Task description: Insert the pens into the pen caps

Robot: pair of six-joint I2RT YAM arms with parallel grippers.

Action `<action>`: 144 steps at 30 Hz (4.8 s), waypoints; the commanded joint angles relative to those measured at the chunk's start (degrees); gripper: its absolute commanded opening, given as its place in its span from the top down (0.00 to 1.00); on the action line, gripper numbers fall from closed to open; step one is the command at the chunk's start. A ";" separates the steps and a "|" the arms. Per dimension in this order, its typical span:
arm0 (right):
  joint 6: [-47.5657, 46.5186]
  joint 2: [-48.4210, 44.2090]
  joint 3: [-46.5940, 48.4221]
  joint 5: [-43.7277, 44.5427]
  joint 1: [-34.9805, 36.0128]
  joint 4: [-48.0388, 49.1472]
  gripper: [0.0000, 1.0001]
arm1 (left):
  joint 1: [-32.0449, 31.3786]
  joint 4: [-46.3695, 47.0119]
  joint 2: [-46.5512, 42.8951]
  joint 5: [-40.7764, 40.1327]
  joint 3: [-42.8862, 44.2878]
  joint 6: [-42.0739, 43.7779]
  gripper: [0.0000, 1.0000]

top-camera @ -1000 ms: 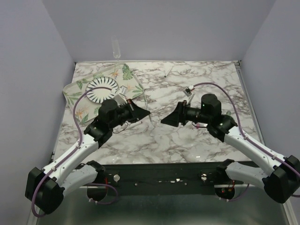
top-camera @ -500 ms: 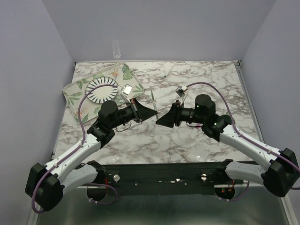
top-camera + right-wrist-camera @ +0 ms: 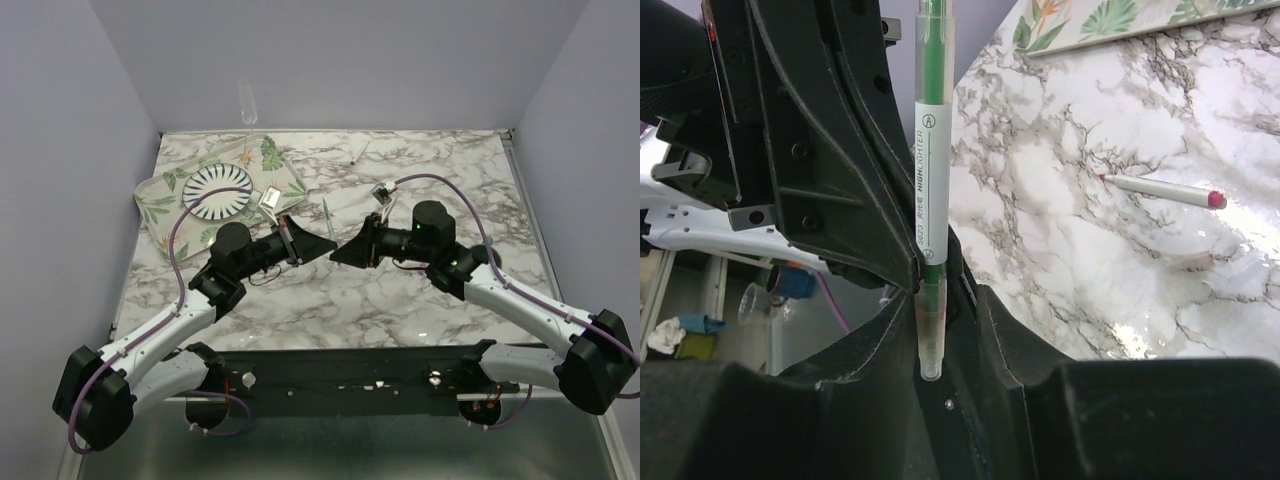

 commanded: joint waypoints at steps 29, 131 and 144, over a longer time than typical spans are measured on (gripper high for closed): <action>-2.31 -25.31 -3.90 33.26 0.71 -18.82 0.99 | -0.11 -54.88 9.42 -32.76 17.23 13.04 0.21; -6.44 -36.75 -3.20 38.46 0.71 -27.09 0.99 | -1.34 -67.19 30.16 -35.32 24.42 -56.42 0.53; -7.15 -38.59 -2.85 40.30 0.71 -29.28 0.99 | 0.59 -68.07 41.53 -32.32 31.56 -56.77 0.56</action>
